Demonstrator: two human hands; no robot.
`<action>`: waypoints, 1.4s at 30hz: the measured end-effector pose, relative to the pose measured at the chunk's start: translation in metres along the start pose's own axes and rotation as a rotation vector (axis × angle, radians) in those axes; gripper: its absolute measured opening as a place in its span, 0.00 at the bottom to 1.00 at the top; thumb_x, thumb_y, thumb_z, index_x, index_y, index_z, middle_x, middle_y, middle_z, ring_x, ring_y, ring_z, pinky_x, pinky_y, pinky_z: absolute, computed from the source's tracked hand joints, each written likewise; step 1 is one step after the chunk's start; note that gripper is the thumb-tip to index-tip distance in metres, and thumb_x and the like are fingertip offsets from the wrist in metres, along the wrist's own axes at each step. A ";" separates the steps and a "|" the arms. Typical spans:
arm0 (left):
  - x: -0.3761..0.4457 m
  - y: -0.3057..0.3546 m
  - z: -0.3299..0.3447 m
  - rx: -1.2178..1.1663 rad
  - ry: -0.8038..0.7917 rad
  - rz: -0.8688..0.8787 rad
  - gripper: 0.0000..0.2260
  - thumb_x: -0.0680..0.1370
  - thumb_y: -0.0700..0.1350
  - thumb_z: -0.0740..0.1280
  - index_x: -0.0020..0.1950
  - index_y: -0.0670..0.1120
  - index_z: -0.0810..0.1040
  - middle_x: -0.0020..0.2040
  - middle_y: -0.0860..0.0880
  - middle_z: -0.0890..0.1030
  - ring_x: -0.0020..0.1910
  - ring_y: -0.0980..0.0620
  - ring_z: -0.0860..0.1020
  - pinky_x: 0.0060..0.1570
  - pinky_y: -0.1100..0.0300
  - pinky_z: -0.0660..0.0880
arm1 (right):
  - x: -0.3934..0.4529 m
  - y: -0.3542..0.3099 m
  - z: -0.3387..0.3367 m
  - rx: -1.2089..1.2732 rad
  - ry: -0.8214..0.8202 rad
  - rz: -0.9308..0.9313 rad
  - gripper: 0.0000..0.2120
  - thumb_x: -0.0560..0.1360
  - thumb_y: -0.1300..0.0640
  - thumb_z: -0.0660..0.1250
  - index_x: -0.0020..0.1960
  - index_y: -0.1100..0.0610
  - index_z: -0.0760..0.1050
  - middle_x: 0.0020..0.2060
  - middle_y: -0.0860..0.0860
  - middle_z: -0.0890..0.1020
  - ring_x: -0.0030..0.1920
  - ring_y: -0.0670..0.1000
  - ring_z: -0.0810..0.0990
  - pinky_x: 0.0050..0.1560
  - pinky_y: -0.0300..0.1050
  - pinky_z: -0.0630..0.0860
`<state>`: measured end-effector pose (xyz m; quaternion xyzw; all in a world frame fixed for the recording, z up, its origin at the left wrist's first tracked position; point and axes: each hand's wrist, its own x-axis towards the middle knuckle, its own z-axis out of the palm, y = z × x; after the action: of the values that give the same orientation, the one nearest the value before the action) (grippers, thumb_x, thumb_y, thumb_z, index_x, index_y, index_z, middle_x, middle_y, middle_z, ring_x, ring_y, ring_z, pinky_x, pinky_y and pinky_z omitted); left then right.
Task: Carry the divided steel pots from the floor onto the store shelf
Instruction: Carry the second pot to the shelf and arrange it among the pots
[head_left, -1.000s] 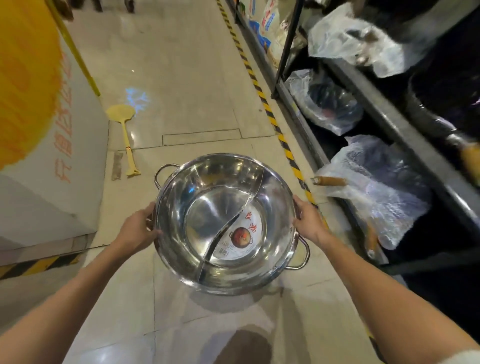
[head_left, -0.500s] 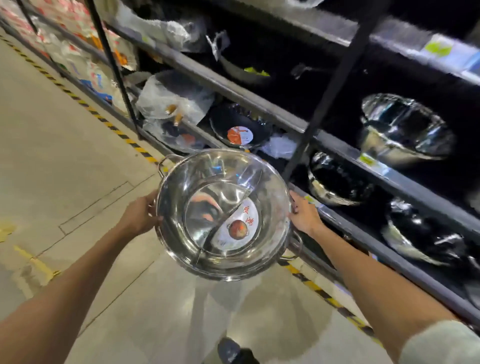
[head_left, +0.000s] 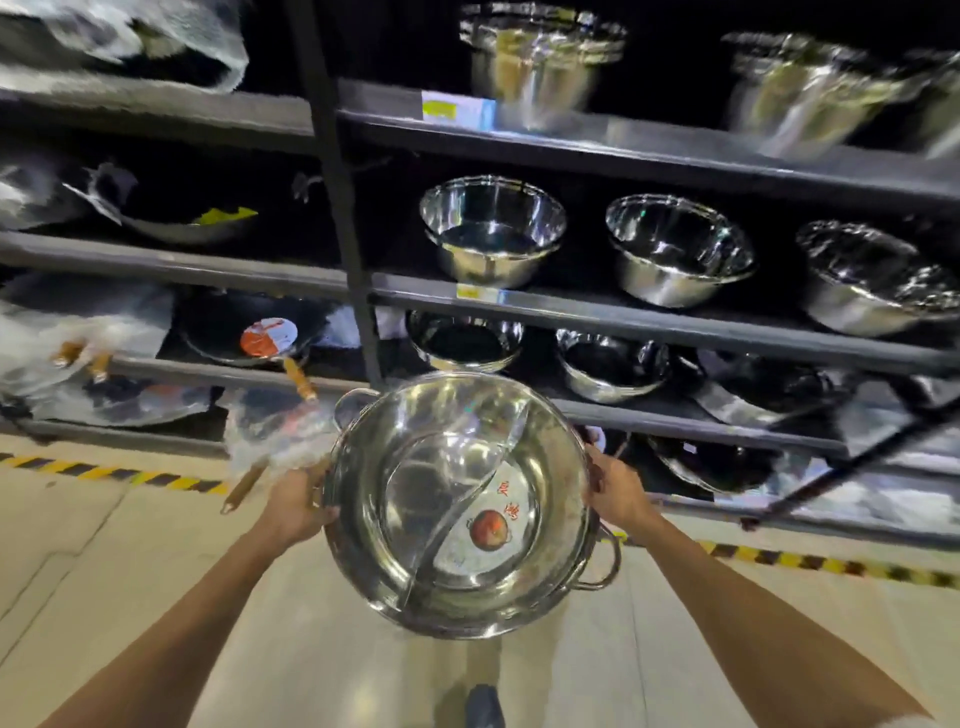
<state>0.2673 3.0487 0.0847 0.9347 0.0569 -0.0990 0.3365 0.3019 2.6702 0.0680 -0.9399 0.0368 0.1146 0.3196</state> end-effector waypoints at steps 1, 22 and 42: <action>0.003 0.002 0.006 -0.015 -0.029 0.005 0.21 0.65 0.38 0.73 0.58 0.42 0.78 0.40 0.43 0.80 0.40 0.45 0.77 0.36 0.56 0.72 | -0.002 0.008 0.001 0.033 -0.012 0.033 0.22 0.73 0.63 0.65 0.66 0.58 0.70 0.50 0.62 0.82 0.47 0.54 0.79 0.48 0.48 0.72; 0.154 -0.056 0.143 0.221 -0.423 -0.287 0.28 0.70 0.42 0.67 0.70 0.46 0.65 0.57 0.41 0.79 0.56 0.43 0.77 0.54 0.58 0.72 | 0.121 0.127 0.117 0.027 -0.201 0.280 0.19 0.75 0.58 0.64 0.65 0.56 0.71 0.50 0.54 0.82 0.53 0.54 0.79 0.47 0.38 0.66; 0.486 -0.239 0.381 -0.096 0.063 0.013 0.22 0.72 0.29 0.66 0.66 0.35 0.70 0.56 0.37 0.80 0.58 0.40 0.77 0.57 0.54 0.73 | 0.449 0.296 0.307 0.036 0.135 0.064 0.01 0.71 0.63 0.66 0.41 0.60 0.77 0.36 0.55 0.79 0.40 0.49 0.74 0.40 0.40 0.65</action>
<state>0.6432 3.0069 -0.4588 0.9205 0.0661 -0.0647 0.3797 0.6363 2.6243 -0.4513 -0.9380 0.0901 0.0602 0.3293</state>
